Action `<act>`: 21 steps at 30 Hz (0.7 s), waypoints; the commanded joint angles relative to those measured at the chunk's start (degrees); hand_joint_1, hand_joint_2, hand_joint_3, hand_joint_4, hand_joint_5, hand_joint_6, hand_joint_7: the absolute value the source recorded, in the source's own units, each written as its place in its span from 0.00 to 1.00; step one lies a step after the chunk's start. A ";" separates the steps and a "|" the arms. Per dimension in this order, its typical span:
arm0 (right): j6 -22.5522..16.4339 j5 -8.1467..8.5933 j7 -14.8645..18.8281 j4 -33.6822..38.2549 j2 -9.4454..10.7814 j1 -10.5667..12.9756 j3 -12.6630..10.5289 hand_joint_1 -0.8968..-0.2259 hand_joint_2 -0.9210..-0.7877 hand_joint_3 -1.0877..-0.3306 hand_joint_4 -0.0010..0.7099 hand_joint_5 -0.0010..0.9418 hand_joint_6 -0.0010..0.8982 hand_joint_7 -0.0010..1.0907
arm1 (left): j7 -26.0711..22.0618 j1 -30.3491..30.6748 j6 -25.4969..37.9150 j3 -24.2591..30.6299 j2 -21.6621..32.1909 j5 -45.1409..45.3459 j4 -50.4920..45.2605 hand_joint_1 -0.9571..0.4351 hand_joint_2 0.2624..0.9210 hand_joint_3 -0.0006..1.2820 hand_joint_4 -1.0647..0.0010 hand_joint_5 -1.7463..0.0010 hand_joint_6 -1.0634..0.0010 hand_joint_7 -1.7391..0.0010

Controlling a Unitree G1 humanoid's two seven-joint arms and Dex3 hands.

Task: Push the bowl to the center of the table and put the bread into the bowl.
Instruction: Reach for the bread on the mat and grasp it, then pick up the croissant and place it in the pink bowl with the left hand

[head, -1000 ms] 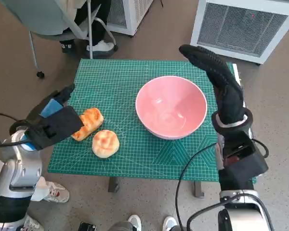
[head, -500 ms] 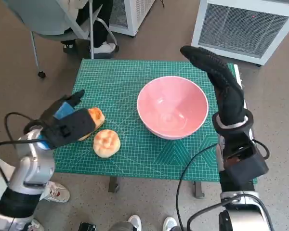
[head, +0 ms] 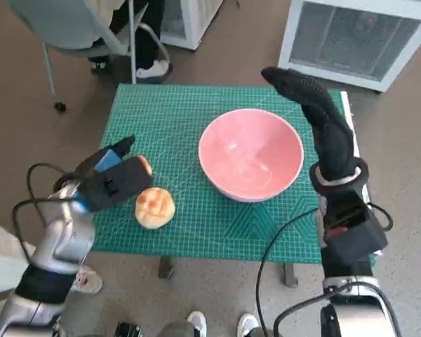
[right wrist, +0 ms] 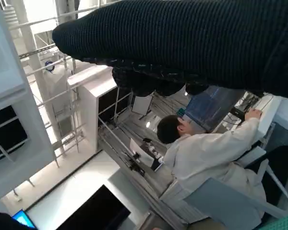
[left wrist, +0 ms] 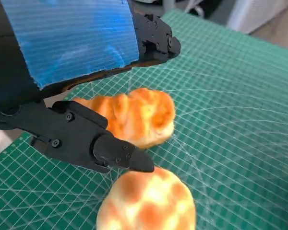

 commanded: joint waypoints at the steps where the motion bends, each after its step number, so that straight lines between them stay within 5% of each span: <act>1: 0.03 0.21 -0.30 0.91 -0.18 0.67 0.19 0.47 0.00 0.38 0.45 0.06 0.00 0.71 | 2.10 -1.18 -1.99 -0.22 -1.69 0.04 5.62 0.32 0.96 0.01 0.68 0.96 0.71 0.97; 4: 0.01 0.30 -0.28 0.70 -0.18 0.84 0.18 0.47 0.00 0.38 0.45 0.06 0.00 0.71 | 3.70 -1.56 -3.43 0.17 -2.64 -0.29 8.81 0.35 0.96 0.00 0.52 0.89 0.67 0.97; 5: 0.03 0.30 -0.29 0.64 -0.16 0.86 0.19 0.47 0.00 0.38 0.45 0.06 0.00 0.71 | 4.13 -1.66 -3.89 0.28 -2.84 -0.39 9.61 0.37 0.96 0.00 0.52 0.81 0.65 0.97; 7: 0.06 0.37 -0.28 0.62 -0.16 0.85 0.18 0.46 0.00 0.38 0.45 0.07 0.00 0.71 | 5.39 -1.79 -5.24 0.50 -3.26 -0.61 11.51 0.43 0.94 0.01 0.56 0.48 0.60 0.96; 10: 0.02 0.47 -0.27 0.76 -0.15 0.82 0.14 0.46 0.00 0.38 0.45 0.07 0.00 0.71 | 7.12 -1.89 -7.01 0.45 -3.57 -0.47 13.46 0.50 0.93 0.01 0.57 0.22 0.51 0.93; 12: -0.01 0.48 -0.28 0.92 -0.13 0.76 0.11 0.46 0.00 0.38 0.45 0.07 0.00 0.71 | 7.80 -2.00 -7.80 0.39 -3.64 -0.45 14.28 0.54 0.93 0.01 0.57 0.14 0.46 0.90; 14: -0.07 0.63 -0.24 1.14 -0.13 0.70 0.06 0.46 0.00 0.38 0.44 0.07 0.00 0.71 | 9.09 -1.73 -9.33 0.21 -3.47 -0.11 14.81 0.56 0.92 0.00 0.57 0.09 0.47 0.82; 17: -0.08 0.70 -0.26 1.33 -0.07 0.60 0.02 0.46 0.00 0.39 0.44 0.07 0.00 0.71 | 10.42 -1.51 -10.97 0.00 -3.17 0.33 15.35 0.65 0.98 0.06 0.49 0.22 0.45 0.46; 21: -0.07 0.54 -0.50 1.20 0.08 0.66 0.01 0.46 0.00 0.39 0.44 0.07 0.00 0.71 | 12.31 -1.33 -13.63 0.06 -2.61 0.73 16.05 0.68 0.97 0.06 0.37 0.29 0.40 0.40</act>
